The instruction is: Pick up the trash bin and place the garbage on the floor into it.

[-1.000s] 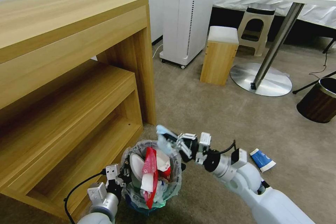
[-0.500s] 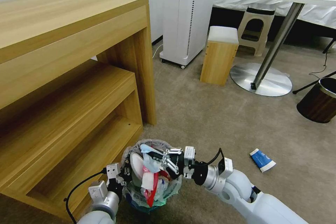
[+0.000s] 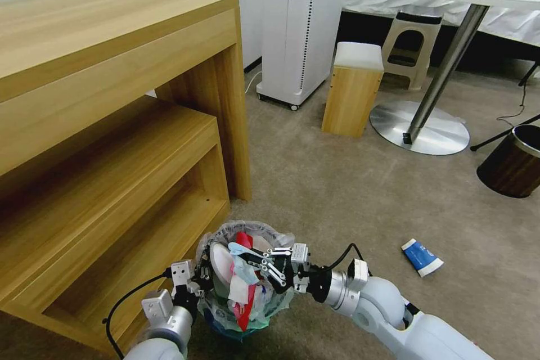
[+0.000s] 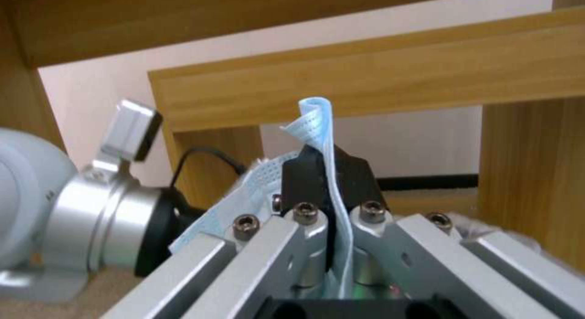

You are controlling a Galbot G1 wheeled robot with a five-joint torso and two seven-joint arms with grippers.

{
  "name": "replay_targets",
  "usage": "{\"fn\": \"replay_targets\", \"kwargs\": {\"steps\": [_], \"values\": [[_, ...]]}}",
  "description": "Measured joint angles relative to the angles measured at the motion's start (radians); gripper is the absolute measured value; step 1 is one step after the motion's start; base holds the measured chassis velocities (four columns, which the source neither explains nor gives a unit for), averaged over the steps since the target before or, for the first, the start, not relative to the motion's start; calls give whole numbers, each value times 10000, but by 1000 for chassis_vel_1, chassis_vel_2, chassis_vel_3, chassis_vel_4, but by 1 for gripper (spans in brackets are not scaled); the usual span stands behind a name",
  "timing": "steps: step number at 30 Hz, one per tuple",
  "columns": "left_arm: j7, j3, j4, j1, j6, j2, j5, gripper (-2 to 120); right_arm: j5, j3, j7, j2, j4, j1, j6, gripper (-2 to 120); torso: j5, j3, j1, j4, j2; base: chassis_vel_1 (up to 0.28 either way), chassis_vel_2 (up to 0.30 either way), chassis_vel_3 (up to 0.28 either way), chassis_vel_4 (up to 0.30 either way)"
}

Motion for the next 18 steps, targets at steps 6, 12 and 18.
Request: {"fn": "replay_targets", "kwargs": {"steps": [6,12,18], "values": [[-2,20,-251,148,4,0,-5,1,-251,43,62,8,-157,-56,1,15,0,0,0,0,0,0,0,0,0],[-1,81,-512,299,8,5,-9,1,-399,48,125,42,-324,-80,25,35,0,0,0,0,0,0,0,0,0],[8,189,-675,398,11,-10,-9,1,-499,40,153,73,-412,-125,25,55,0,0,0,0,0,0,0,0,0]]}}
